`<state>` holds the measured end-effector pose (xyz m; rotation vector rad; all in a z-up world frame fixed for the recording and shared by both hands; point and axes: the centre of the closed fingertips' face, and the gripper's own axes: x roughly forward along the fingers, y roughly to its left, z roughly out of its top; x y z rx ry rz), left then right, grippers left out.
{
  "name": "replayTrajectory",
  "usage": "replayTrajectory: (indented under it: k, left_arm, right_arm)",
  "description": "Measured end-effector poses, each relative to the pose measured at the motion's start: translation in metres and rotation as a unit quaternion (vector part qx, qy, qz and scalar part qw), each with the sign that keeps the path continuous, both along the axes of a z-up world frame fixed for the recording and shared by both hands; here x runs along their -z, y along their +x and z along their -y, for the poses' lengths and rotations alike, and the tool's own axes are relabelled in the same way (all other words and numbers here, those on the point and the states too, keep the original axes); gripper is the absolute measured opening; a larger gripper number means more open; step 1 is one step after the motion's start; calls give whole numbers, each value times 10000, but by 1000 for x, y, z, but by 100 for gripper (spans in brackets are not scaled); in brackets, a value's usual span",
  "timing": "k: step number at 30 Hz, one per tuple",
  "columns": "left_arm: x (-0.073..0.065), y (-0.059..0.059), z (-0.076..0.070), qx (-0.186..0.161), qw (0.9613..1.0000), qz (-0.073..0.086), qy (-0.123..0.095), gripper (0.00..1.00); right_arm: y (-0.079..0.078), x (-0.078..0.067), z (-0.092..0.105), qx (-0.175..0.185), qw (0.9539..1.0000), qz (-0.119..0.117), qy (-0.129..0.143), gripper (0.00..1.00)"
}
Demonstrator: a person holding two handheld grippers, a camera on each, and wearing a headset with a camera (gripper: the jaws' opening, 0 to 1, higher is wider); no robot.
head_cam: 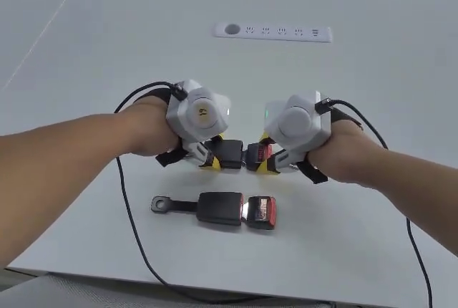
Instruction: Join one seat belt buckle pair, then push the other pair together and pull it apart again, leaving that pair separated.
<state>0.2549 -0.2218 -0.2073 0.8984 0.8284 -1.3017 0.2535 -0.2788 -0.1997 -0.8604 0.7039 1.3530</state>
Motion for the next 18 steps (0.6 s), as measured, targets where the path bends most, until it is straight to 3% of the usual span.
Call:
replayTrajectory:
  k: [18]
  left_arm:
    - [-1, 2, 0, -61, 10000, -44, 22, 32]
  right_arm:
    - [0, -1, 1, 29, 10000, -57, -43, 28]
